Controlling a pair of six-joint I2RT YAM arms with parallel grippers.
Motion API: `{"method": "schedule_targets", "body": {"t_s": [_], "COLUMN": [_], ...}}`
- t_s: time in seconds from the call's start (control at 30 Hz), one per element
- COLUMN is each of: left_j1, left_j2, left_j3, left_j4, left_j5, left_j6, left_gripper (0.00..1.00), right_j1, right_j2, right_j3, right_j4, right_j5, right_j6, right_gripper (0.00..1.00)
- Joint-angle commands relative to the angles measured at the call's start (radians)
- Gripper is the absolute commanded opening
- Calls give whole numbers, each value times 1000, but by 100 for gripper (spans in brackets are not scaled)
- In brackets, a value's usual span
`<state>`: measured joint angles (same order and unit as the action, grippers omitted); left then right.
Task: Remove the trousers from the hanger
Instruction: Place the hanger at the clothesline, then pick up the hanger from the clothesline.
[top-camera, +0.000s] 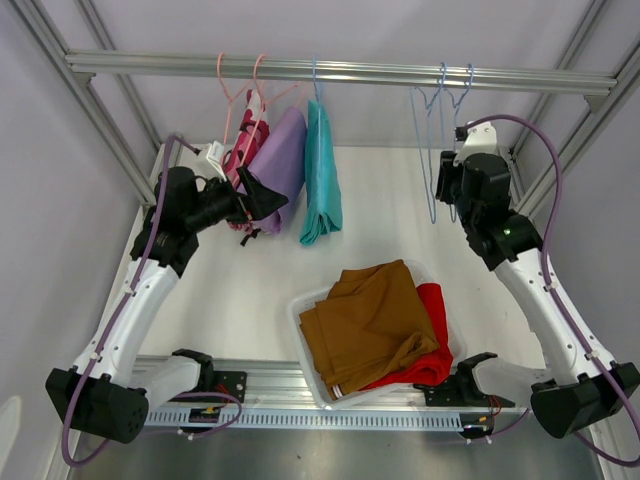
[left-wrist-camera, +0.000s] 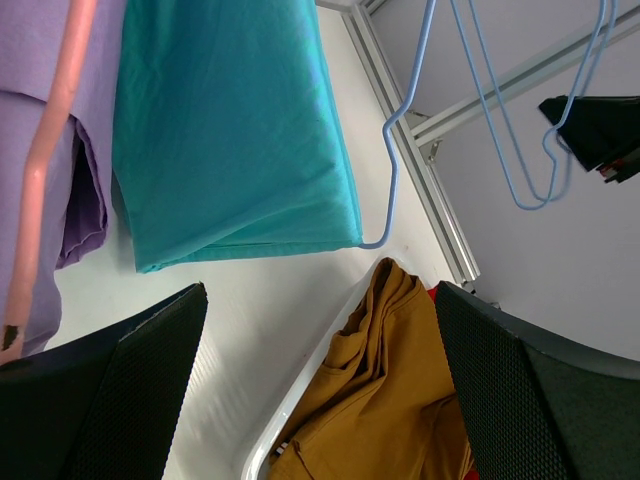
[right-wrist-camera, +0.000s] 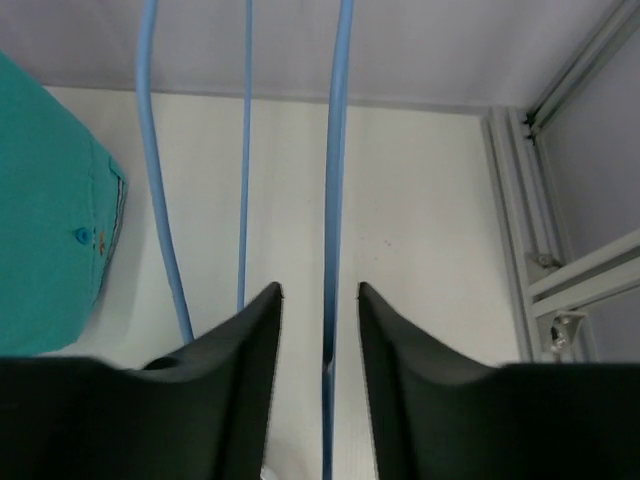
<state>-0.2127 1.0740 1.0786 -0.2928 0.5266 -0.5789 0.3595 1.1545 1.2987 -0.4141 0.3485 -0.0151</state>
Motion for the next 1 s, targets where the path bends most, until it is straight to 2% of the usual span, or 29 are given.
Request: {"method": "schedule_targets", "body": {"t_s": [0.0, 0.03, 0.17, 0.23, 0.6, 0.73, 0.8, 0.87, 0.9, 0.97], "left_j1": [12, 12, 12, 12, 12, 15, 15, 15, 15, 15], "left_j2": [-2, -3, -5, -5, -35, -71, -95, -123, -129, -140], "left_j3": [-3, -5, -3, -5, 4, 9, 7, 7, 3, 3], "left_j4": [32, 30, 34, 34, 24, 35, 41, 37, 37, 38], "left_j5": [10, 12, 10, 9, -11, 9, 3, -33, -45, -63], "left_j6": [-13, -15, -12, -12, 17, 24, 34, 62, 68, 80], "left_gripper": [99, 99, 99, 99, 99, 99, 99, 99, 99, 99], "right_j1": [-4, -4, -4, -5, -1, 25, 84, 154, 233, 291], "right_j2": [-64, -75, -162, -209, -371, -359, -296, -257, -227, -197], "right_j3": [-32, -35, -61, -64, -88, -105, -67, -8, 10, 78], "right_j4": [31, 15, 5, -11, -98, -77, -110, -127, -129, -137], "right_j5": [-2, 4, 6, 1, -97, -154, -134, -42, -10, 59], "right_j6": [38, 55, 81, 84, 170, 184, 184, 169, 158, 136], "right_gripper": [46, 54, 67, 70, 75, 74, 74, 75, 76, 77]}}
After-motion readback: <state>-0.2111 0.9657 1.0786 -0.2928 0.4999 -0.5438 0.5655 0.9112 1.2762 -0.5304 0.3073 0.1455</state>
